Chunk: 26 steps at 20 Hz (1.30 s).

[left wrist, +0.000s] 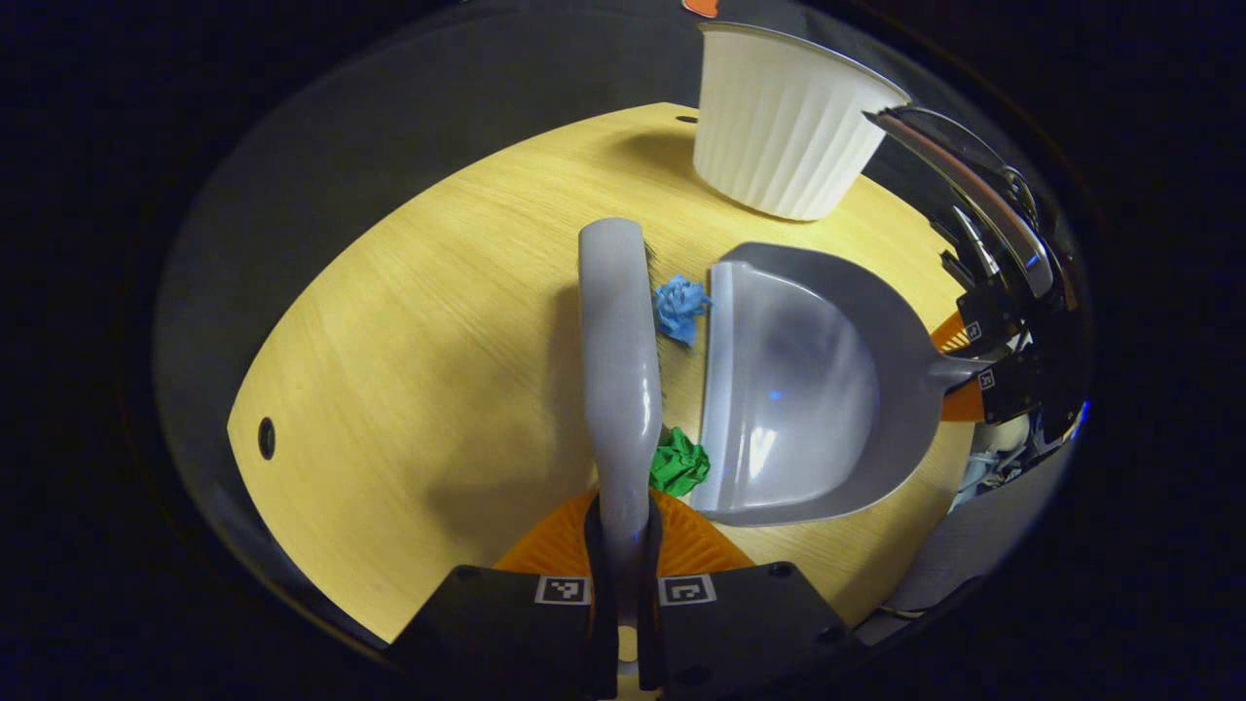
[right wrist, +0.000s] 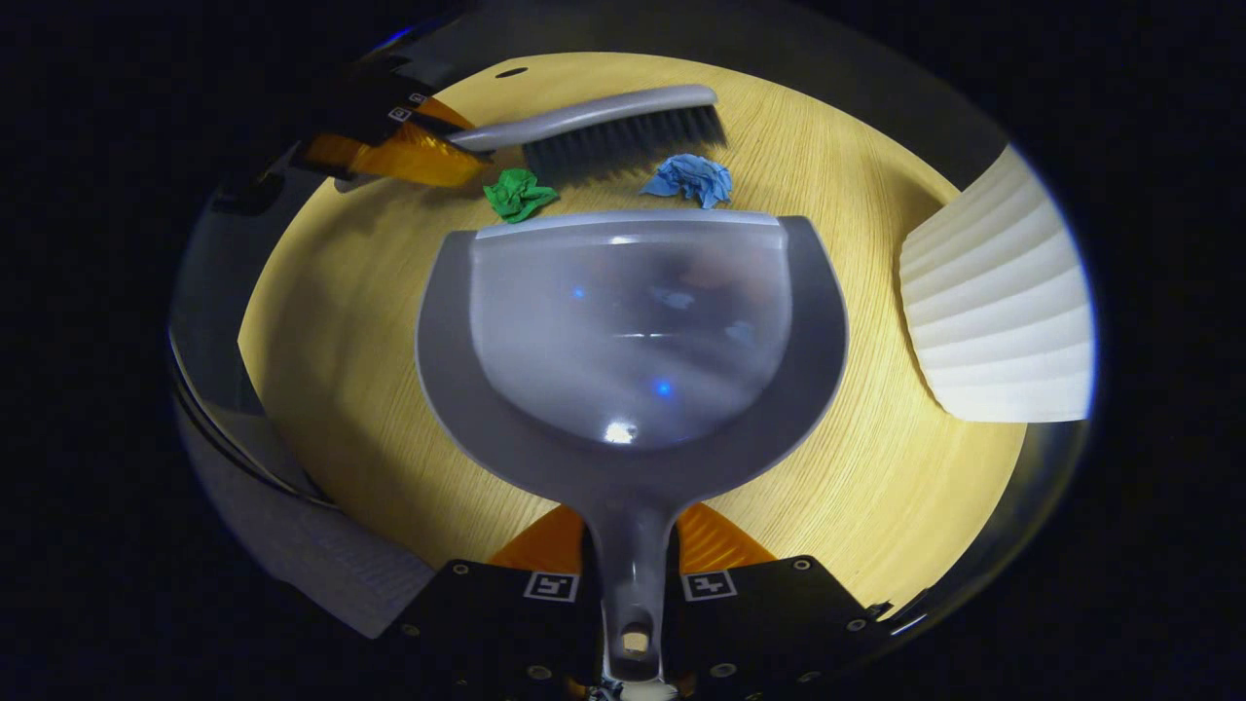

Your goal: Pick up the small broom and dustpan from the desktop, sweep the trash into the dustpan with the broom, and then empty the trash into the garbage bin.

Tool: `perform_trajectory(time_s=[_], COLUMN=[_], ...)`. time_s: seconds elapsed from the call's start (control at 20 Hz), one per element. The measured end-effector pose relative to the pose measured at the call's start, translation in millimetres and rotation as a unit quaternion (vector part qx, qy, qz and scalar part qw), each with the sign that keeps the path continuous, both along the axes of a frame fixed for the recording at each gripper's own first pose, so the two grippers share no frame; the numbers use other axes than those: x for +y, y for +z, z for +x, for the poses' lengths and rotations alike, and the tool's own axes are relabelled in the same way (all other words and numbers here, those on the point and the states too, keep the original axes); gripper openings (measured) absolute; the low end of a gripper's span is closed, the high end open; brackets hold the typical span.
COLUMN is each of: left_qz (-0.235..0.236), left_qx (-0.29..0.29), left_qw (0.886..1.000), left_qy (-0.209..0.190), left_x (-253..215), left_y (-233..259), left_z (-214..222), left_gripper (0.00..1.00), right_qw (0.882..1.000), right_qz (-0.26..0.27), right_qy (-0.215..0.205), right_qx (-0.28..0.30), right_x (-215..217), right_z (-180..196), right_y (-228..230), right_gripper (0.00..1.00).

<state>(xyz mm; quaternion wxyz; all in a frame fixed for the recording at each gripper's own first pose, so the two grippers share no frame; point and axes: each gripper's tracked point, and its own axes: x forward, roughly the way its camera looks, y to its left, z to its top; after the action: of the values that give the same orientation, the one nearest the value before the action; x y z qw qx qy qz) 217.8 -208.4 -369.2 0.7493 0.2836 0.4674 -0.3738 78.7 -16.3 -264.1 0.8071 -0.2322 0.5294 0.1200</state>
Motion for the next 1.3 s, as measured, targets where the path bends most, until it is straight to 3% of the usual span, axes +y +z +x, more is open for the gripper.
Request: perform_trajectory(time_s=[0.2,0.35,0.7,0.9,1.15,1.3], left_qz=[0.054,0.07,0.007,-0.049,-0.093,-0.089], left_qx=[-0.038,-0.05,0.03,0.09,0.161,0.133], left_qw=[0.998,0.996,1.0,0.995,0.982,0.986], left_qy=[0.018,0.028,-0.001,0.011,0.033,0.052], left_x=[35,33,-45,-81,-92,-79], left_y=[-9,-13,-28,-25,-15,-11], left_z=[33,45,-25,-56,-92,-87], left_gripper=[0.11,0.11,0.11,0.11,0.11,0.11], right_qw=[1.0,1.0,1.0,1.0,0.999,0.999], right_qz=[0.0,0.001,0.008,0.018,0.026,0.025], right_qy=[0.001,0.0,-0.002,-0.007,-0.017,-0.021], right_qx=[0.0,0.001,-0.004,-0.006,-0.014,-0.029], right_x=[-1,0,0,2,3,3], right_z=[1,1,1,2,5,6], right_y=[-1,0,1,2,5,8], right_gripper=[0.24,0.24,0.24,0.24,0.24,0.24])
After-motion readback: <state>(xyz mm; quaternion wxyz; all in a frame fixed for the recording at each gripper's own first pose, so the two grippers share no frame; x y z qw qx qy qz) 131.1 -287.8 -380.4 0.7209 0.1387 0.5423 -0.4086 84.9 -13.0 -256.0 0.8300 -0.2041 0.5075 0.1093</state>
